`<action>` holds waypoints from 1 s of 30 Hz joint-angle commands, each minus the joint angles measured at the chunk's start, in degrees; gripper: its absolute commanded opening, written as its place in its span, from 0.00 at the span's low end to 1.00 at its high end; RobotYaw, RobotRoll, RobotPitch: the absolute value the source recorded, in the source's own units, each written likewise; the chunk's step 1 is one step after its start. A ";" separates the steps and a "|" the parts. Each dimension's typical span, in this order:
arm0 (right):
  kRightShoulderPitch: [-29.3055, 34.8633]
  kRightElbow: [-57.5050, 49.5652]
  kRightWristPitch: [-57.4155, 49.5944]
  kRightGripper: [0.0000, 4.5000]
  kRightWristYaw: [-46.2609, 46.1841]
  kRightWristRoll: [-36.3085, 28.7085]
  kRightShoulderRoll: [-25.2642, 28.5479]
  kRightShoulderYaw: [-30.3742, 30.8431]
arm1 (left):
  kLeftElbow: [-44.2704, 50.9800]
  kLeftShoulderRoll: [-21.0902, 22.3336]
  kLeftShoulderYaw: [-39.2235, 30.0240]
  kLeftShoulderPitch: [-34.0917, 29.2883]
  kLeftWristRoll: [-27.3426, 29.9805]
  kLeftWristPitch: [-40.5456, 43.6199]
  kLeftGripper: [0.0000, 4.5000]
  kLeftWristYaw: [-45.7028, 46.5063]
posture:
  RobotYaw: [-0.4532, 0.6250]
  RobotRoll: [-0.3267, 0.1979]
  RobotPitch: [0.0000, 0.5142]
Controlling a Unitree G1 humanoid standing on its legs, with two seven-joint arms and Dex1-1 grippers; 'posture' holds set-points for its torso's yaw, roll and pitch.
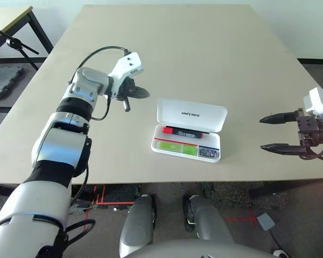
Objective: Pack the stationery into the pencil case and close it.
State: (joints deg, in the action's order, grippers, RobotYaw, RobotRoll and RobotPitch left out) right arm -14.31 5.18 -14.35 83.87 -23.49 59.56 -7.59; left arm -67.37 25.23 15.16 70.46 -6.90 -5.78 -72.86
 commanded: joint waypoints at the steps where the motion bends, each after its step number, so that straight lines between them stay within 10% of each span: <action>1: 1.57 -1.90 -0.65 1.00 -0.69 -1.24 -0.24 -1.19 | -2.16 -1.45 0.90 1.42 -1.90 -2.19 0.01 -2.67 | 0.50 0.62 0.23; 14: 1.60 -1.53 -0.48 1.00 -1.61 -1.68 -0.16 -1.07 | 7.16 -1.16 -0.21 -2.28 0.64 0.92 0.01 -17.02 | 0.53 0.62 0.21; 30: -4.75 3.22 1.19 1.00 -0.06 0.39 -2.56 2.83 | 49.77 2.30 4.04 -24.32 7.55 26.68 0.01 -16.43 | 0.57 0.62 0.20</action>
State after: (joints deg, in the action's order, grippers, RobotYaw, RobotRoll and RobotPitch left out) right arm -18.82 7.63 -13.71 83.36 -23.48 57.28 -5.27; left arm -20.66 27.67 18.18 47.43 -0.06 18.43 -90.32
